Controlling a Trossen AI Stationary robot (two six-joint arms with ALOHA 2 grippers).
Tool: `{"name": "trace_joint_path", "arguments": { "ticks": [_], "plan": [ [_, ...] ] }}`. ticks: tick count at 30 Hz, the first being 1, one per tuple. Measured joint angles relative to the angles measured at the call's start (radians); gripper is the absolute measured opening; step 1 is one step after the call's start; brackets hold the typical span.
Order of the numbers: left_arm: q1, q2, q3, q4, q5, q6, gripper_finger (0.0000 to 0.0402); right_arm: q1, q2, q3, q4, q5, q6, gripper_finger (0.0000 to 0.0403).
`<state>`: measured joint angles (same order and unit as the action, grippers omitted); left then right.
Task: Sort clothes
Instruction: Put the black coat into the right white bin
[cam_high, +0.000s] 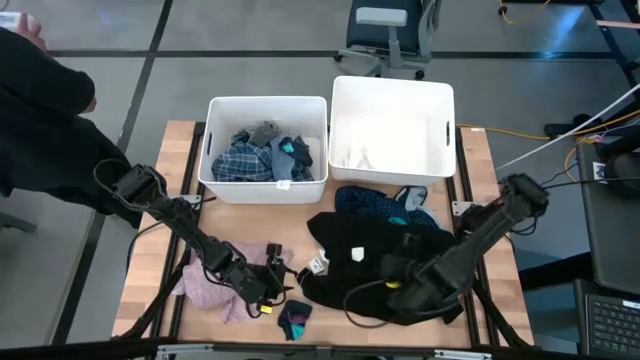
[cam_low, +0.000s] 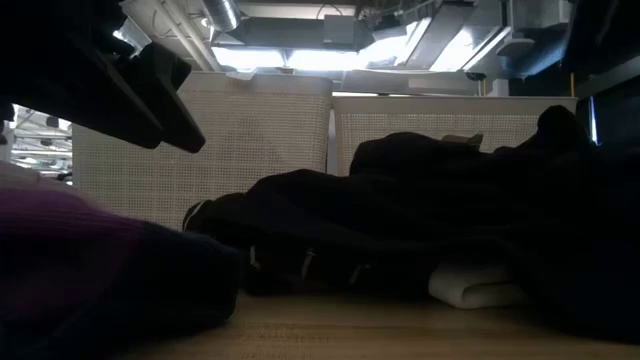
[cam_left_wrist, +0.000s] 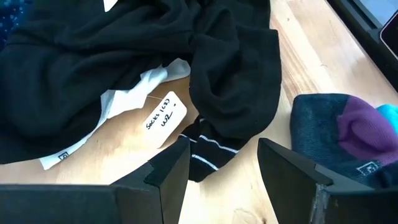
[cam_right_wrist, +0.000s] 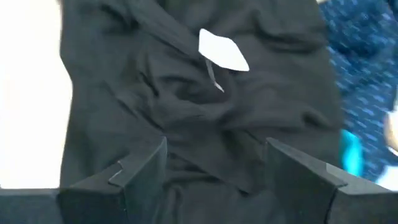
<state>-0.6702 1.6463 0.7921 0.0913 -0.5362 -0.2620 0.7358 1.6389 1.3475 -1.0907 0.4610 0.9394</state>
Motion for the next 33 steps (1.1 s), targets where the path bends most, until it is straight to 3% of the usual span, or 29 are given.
{"name": "trace_joint_path", "arguments": {
  "ticks": [4, 8, 16, 26, 29, 33],
  "plan": [
    [0.01, 0.0, 0.0, 0.001, 0.0, 0.002, 0.018, 0.018, -0.037, -0.166, 0.29, 0.106, 0.003, 0.0266],
    [0.018, 0.0, 0.0, 0.0, 0.0, -0.001, 0.018, 0.016, -0.022, -0.275, 0.487, 0.114, -0.016, 0.0266],
    [0.017, 0.0, 0.0, -0.002, 0.0, -0.014, 0.018, -0.001, 0.003, -0.364, 0.56, 0.105, -0.067, 0.0266],
    [0.017, 0.0, 0.0, -0.006, 0.0, -0.016, 0.018, -0.094, 0.123, -0.375, 0.825, 0.099, -0.422, 0.0265],
    [0.017, 0.0, 0.0, -0.005, 0.0, -0.016, 0.018, -0.138, 0.144, -0.375, 0.828, 0.042, -0.422, 0.0245],
    [0.017, 0.0, 0.0, -0.006, 0.0, -0.016, 0.018, -0.169, 0.146, -0.374, 0.856, -0.015, -0.422, 0.0166]
  ]
}}
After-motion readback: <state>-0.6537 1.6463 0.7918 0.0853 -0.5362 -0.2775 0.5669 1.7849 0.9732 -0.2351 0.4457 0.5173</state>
